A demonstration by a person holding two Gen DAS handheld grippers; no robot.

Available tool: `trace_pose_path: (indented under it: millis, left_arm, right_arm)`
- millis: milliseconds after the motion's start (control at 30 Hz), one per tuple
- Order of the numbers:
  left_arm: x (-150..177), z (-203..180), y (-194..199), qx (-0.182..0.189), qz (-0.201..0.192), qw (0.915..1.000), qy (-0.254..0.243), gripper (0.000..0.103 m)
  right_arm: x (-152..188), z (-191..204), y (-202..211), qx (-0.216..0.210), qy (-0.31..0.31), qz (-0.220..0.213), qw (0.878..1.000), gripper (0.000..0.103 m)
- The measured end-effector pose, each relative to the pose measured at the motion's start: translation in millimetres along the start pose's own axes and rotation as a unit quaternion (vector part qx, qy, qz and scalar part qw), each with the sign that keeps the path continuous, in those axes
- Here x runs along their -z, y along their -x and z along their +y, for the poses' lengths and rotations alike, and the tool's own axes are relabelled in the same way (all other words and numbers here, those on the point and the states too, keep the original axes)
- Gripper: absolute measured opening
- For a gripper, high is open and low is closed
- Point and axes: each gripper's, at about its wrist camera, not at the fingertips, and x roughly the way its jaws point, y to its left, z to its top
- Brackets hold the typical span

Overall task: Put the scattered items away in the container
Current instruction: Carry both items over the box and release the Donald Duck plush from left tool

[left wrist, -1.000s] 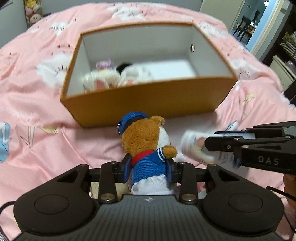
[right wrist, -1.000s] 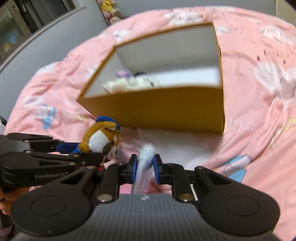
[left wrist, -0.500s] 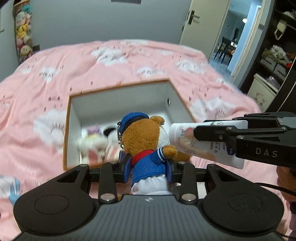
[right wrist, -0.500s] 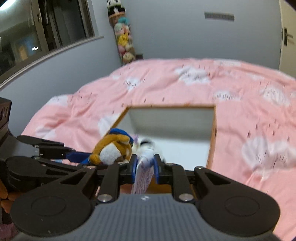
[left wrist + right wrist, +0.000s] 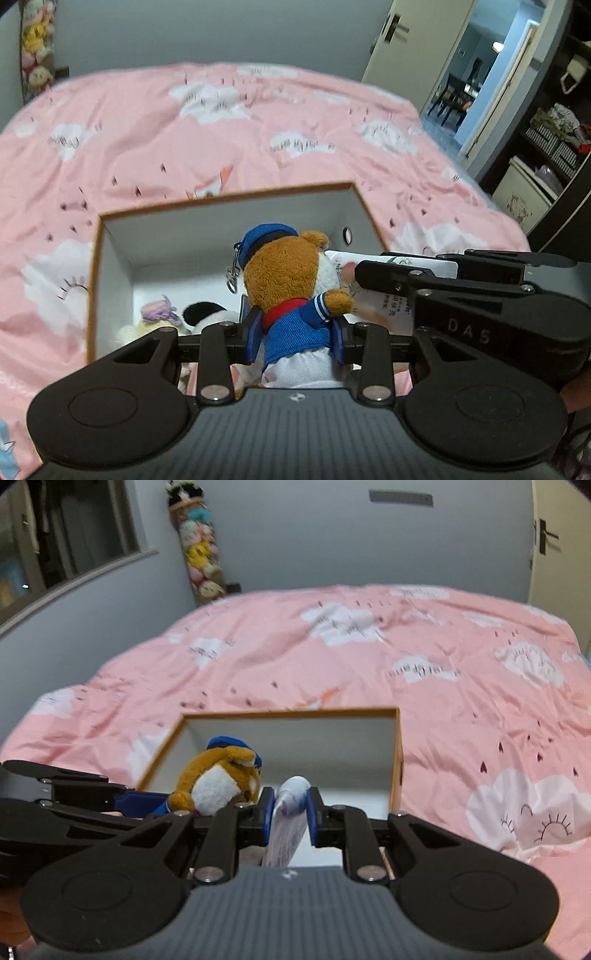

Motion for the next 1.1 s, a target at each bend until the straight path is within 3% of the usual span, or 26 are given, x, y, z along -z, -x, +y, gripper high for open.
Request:
trace_pose_path:
  millis: [167,400,667,867,1100]
  left_arm:
    - [-7.4,4.8,-27.6,0.020,0.013,0.9997,0.004,0.040]
    - [-1.9,6.4,-46.6,0.053,0.021,0.9982,0.018,0.040]
    - [6.7,-6.4,-50.5,0.066,0.021,0.9973,-0.024,0.040]
    - [-1.3,-16.0,-35.4,0.100,-0.008,0.9942,-0.039,0.040]
    - [9.4,0.6,-61.4,0.068,0.016,0.9975,-0.015,0.040]
  right_arm:
    - [3.8,-20.7,-34.3,0.016,-0.032,0.030,0.999,0.020]
    - [12.7,-39.3,-50.7,0.013,-0.053,0.053,0.997,0.020]
    - [7.9,-44.4,-39.3,0.014,-0.060,0.042,0.997,0.020]
    - [1.6,-53.8,-22.5,0.019,-0.070,0.018,0.997,0.020]
    - [4.3,-47.0,-26.0,0.010,-0.069,0.027,0.997,0.020]
